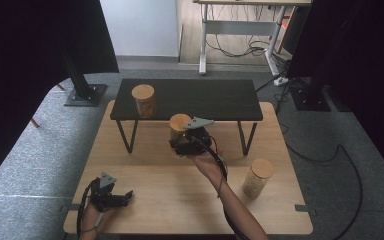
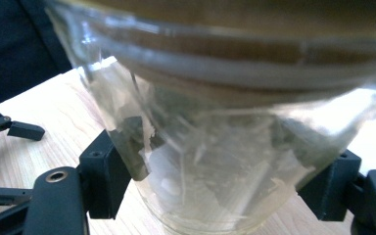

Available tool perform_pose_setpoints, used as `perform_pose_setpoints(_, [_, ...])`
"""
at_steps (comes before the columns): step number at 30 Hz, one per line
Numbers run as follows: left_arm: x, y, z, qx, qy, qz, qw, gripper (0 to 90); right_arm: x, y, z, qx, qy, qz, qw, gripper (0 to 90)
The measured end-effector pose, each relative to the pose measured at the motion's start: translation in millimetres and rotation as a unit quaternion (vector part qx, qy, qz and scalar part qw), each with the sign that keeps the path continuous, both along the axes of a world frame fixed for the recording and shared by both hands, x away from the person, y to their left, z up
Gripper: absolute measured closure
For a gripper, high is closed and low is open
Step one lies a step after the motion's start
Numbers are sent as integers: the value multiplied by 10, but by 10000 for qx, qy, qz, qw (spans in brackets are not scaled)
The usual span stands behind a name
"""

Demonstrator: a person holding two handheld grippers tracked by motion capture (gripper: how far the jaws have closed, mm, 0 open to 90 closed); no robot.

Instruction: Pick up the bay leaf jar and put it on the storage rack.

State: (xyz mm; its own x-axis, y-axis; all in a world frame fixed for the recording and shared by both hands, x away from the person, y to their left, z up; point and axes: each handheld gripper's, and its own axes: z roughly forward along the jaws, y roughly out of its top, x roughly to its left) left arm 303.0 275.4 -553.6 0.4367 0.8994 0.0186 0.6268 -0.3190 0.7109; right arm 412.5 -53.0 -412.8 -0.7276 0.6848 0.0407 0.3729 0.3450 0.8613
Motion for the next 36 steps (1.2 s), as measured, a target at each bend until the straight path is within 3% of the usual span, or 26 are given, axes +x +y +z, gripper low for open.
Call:
perform_pose_setpoints(15, [0,0,0,0,0,-4,10000,14,42,-73,269,58,41,-96,9999,249])
perform_pose_setpoints(36, [-1,0,2,7,11,-29,10000,14,121,-68,671,-219,93,-151,9996,249])
